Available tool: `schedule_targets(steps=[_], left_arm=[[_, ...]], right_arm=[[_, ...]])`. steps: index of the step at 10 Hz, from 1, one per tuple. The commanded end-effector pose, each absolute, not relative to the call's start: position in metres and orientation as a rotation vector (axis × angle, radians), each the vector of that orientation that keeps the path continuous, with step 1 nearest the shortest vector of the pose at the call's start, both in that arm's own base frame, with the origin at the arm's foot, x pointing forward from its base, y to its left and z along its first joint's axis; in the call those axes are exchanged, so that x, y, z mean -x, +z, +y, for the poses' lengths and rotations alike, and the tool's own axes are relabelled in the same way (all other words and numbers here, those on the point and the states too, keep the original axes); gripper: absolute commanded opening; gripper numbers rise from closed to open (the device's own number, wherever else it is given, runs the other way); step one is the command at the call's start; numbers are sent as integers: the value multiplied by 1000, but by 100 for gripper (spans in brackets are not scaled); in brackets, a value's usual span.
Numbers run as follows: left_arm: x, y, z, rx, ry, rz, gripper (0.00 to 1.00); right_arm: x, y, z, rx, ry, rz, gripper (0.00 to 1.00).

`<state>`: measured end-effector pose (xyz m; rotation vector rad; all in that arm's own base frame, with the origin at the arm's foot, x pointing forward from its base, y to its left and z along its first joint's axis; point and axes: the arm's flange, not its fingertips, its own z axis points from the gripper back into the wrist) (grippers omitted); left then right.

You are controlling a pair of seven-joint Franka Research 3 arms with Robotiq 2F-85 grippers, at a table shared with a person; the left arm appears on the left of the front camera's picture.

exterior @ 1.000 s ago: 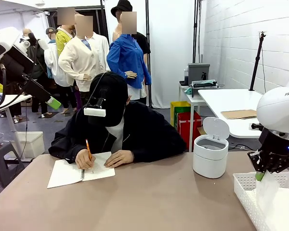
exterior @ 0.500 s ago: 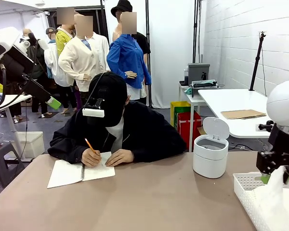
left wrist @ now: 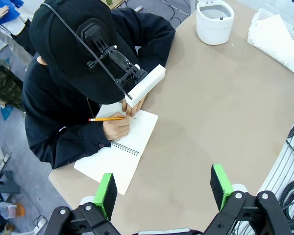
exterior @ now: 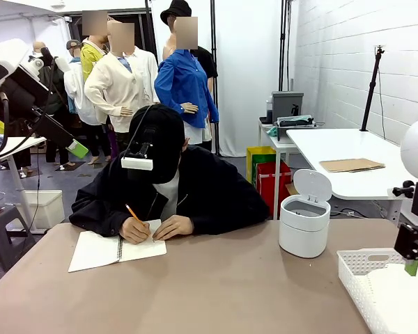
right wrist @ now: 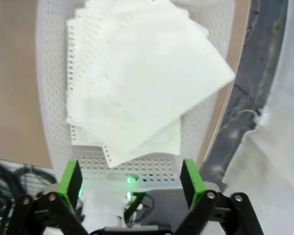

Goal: Sort the paper based on its condition.
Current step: If a person hands you a paper, place it in the Organizing basket , and if it's crumpled, put it in the Trash can.

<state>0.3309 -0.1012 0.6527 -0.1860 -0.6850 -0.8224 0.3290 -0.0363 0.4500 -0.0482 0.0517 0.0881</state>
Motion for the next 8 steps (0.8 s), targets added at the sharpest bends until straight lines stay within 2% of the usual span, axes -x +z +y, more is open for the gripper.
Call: schedule_targets(steps=[1,5,6,7,8], left_arm=[[-330,653,-103,180,-808,-682,100],[-330,653,-103,180,-808,-682,100],[-330,653,-103,180,-808,-682,100],[-330,653,-103,180,-808,-682,100],[-330,653,-103,180,-808,-682,100]], right_arm=[[-327,474,-49,68,134,42,100],[-346,512,-33,42,296,-174,100],[-351,516,-24,70,340,-192,100],[-341,515,-37,76,226,-117,100],[-341,515,-37,76,226,-117,100]])
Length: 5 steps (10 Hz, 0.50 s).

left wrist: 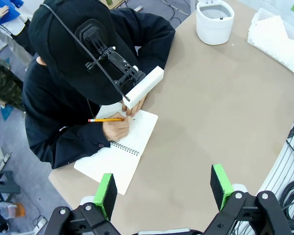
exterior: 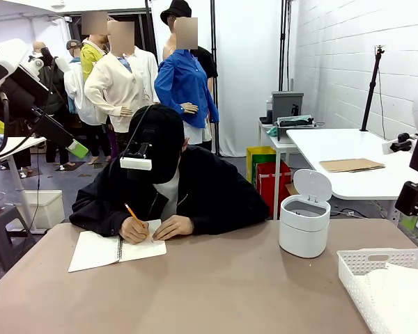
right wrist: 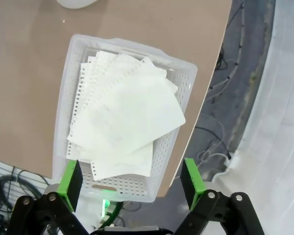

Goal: Sort the paper based on its condition.
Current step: If a person hands you a paper, place it in the Organizing basket , and if it's crumpled, put it in the Trash can.

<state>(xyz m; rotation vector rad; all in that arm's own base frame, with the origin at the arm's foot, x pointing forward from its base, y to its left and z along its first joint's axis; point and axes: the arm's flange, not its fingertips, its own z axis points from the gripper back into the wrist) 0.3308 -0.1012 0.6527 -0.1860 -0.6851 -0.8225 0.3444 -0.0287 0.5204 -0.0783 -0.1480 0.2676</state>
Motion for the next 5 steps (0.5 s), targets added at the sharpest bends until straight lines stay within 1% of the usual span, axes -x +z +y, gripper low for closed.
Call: schedule_targets(steps=[1,5], left_arm=[[-330,653,-103,180,-808,-682,100],[-330,653,-103,180,-808,-682,100]], right_arm=[[-341,515,-37,76,226,-117,100],[-341,515,-37,76,226,-117,100]])
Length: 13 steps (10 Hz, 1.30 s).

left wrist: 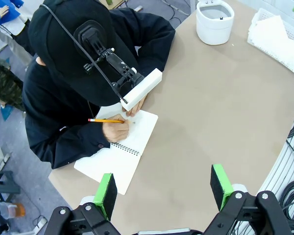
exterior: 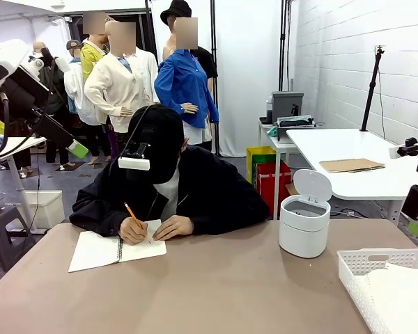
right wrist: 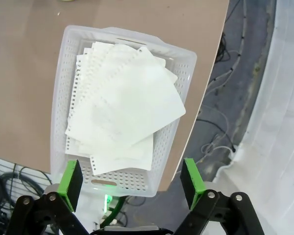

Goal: Sort the paper based on its condition.
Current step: If a person hands you a paper, place it in the Organizing basket , and if it's crumpled, put it in the Trash can.

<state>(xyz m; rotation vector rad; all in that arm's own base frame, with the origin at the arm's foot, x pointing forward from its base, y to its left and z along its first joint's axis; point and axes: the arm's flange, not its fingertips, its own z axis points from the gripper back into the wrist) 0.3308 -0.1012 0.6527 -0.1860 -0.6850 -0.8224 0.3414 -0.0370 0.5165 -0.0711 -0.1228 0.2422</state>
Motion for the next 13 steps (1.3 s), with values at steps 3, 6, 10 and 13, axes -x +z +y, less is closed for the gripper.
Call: schedule_targets(steps=[3,6,10,13], left_arm=[[-330,653,-103,180,-808,-682,100],[-330,653,-103,180,-808,-682,100],[-330,653,-103,180,-808,-682,100],[-330,653,-103,180,-808,-682,100]], right_arm=[[-341,515,-37,76,226,-117,100],[-320,516,-17,80,377,-222,100],[-330,548,89,25,897,-305,100],[-363,594,142,-106,1106,-407,100]])
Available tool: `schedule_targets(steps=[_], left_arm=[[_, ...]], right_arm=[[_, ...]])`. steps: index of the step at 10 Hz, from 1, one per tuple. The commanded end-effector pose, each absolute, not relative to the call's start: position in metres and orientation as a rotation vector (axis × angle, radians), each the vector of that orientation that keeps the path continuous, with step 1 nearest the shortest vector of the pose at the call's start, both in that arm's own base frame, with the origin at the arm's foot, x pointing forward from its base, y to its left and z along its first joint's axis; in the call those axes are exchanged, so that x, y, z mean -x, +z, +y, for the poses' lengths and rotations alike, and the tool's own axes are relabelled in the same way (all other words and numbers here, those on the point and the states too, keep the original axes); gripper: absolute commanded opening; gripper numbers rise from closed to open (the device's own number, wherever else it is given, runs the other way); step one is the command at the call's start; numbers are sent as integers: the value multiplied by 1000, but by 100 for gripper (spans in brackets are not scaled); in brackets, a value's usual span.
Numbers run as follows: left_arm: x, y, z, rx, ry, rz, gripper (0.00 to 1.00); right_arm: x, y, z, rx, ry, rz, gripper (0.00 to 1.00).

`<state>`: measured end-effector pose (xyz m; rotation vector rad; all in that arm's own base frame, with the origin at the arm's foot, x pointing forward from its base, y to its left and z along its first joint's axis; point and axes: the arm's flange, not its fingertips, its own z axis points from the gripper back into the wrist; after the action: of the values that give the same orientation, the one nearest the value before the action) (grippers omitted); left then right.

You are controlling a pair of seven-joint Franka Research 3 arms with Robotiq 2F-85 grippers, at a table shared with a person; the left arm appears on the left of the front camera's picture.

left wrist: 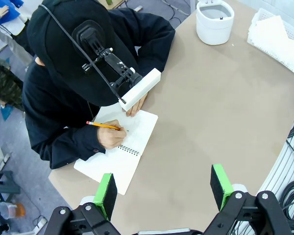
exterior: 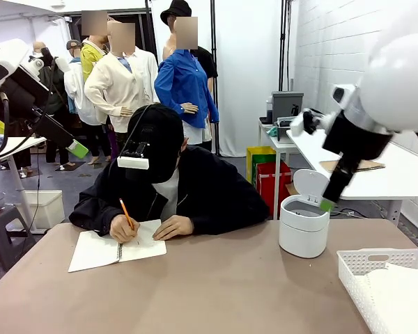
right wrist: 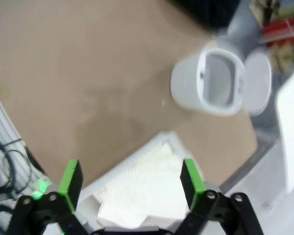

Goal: Sort the paper based on its condition.
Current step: If a person hands you a paper, place it in the Organizing basket , and if it's crumpled, put it in the Trash can.

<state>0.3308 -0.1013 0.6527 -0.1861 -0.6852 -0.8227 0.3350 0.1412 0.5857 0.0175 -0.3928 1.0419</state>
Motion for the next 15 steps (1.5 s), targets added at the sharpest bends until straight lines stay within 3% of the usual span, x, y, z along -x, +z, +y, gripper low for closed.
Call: schedule_targets(steps=[1,4,7,15], left_arm=[[-330,653,-103,180,-808,-682,100],[-330,653,-103,180,-808,-682,100],[-330,653,-103,180,-808,-682,100],[-330,653,-103,180,-808,-682,100]], right_arm=[[-376,607,155,-119,1145,-430,100],[-419,634,176,-275,1133,-610,100],[-429,646,176,-339,1097,-689,100],[-408,652,168,-318,1013,-677,100]])
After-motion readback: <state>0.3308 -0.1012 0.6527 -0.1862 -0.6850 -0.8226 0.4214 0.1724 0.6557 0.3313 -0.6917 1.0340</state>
